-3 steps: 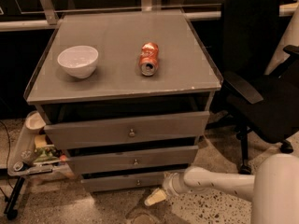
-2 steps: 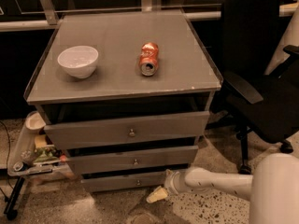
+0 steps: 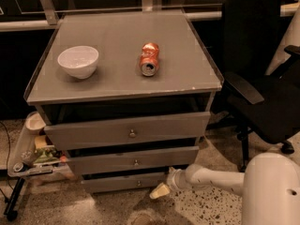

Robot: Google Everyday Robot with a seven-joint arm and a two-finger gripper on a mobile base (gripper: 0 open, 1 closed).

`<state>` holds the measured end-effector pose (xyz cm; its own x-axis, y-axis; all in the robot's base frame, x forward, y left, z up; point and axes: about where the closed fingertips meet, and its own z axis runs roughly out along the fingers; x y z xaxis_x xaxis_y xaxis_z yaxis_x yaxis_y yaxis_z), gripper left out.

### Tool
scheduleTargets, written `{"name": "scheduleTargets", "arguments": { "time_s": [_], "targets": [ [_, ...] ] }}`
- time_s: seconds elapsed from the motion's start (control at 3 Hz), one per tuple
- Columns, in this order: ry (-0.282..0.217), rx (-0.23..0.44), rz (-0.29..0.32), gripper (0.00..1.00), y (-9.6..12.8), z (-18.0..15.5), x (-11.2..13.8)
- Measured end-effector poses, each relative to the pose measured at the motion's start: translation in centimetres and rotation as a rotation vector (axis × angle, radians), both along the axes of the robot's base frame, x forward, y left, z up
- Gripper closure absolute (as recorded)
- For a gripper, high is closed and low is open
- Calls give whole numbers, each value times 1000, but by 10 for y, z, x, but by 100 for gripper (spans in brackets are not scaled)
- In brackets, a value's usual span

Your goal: Open bottom drawer

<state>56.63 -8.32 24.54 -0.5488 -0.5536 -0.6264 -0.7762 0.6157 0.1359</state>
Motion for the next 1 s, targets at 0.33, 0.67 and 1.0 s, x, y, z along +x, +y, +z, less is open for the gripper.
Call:
{"name": "scheduleTargets", "arguments": {
  "time_s": [0.33,0.67,1.0],
  "targets": [
    [-9,-2,-3,0,-4,-7,14],
    [-10,0,-5,0,-5,-15,23],
    [2,8,-13,0,-6,-27,26]
  ]
}}
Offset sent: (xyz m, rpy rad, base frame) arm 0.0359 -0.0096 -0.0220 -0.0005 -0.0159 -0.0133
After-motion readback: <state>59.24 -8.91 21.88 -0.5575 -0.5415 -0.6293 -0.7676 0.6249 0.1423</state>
